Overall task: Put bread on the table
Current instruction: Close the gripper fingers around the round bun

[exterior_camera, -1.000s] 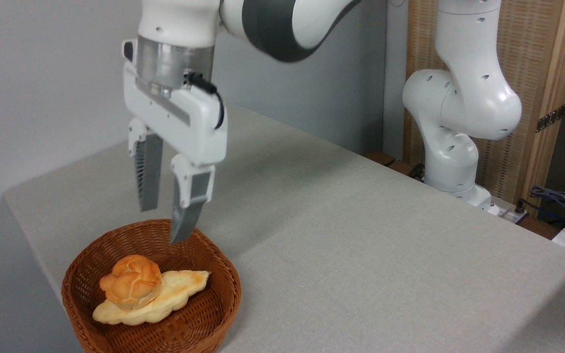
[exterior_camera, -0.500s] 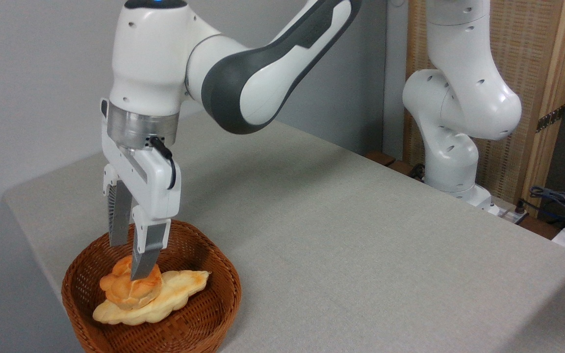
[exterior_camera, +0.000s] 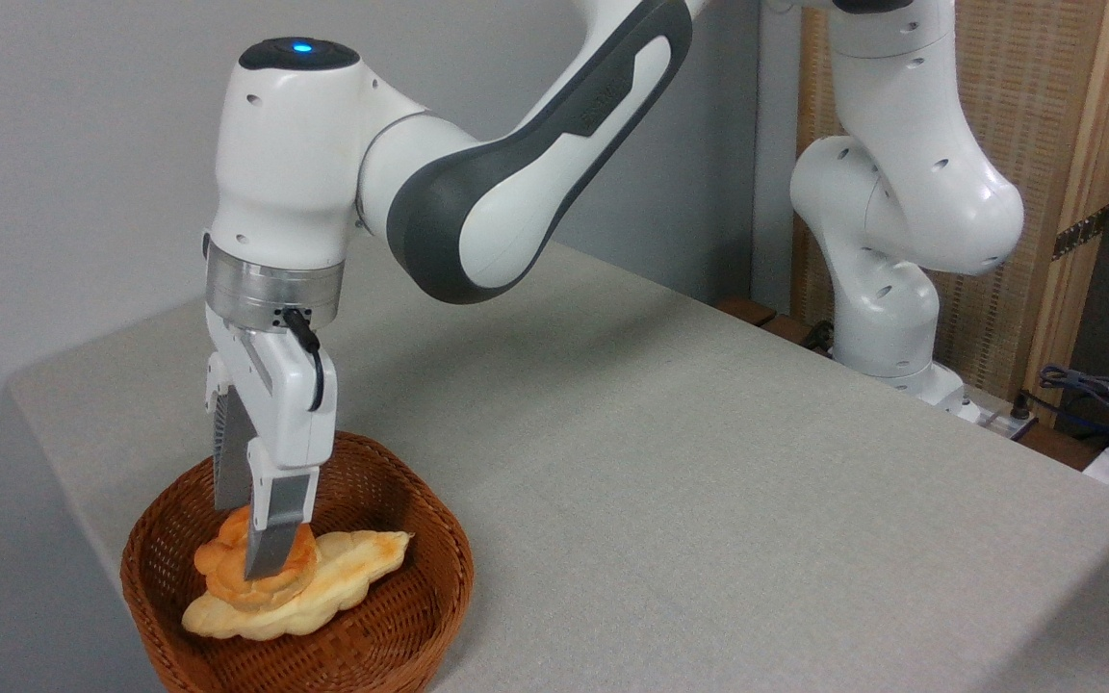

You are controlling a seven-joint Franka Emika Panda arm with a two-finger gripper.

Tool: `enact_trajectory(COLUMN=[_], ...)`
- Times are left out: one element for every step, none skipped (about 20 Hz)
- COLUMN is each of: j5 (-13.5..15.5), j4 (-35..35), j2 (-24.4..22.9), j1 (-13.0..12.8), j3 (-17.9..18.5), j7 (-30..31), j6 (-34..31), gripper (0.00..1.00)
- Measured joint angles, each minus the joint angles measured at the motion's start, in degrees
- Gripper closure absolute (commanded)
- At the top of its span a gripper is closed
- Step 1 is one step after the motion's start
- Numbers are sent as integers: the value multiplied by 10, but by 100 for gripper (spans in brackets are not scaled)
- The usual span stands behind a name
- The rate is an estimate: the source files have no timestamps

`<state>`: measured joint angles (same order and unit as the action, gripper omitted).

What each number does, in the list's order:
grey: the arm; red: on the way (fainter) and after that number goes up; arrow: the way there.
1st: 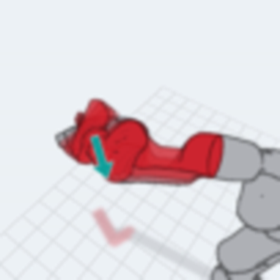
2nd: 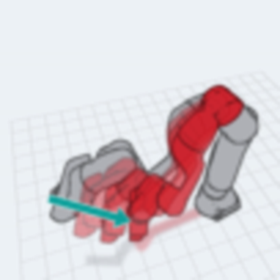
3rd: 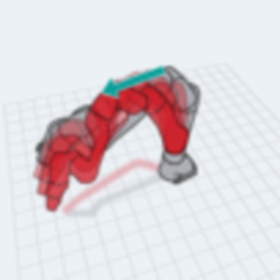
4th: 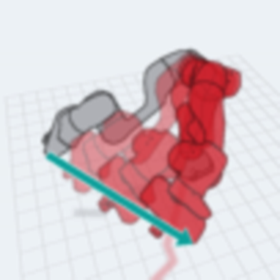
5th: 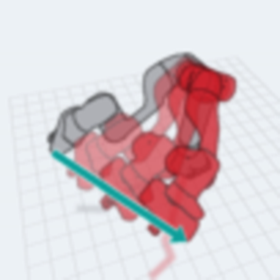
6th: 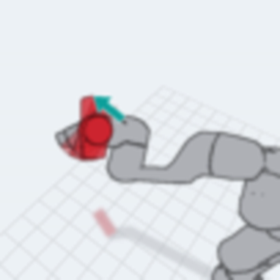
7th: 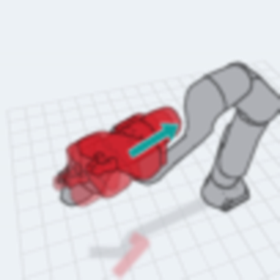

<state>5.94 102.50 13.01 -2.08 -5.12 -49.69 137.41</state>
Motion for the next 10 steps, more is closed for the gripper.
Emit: enact_trajectory(j5=[-4, -13, -22, -31, -38, -43, -53, -68, -82, -92], j4=[0, 0, 0, 0, 0, 0, 0, 0, 0, 0], j2=[1, 3, 4, 6, 7, 8, 9, 9, 9, 10], j1=[0, 0, 0, 0, 0, 0, 0, 0, 0, 0], j3=[0, 0, 0, 0, 0, 0, 0, 0, 0, 0], j7=[-1, -1, -1, -1, -1, -2, -2, -2, -2, -2], j6=[0, 0, 0, 0, 0, 0, 0, 0, 0, 0], gripper=[0, 3, 9, 21, 33, 41, 48, 54, 58, 65])
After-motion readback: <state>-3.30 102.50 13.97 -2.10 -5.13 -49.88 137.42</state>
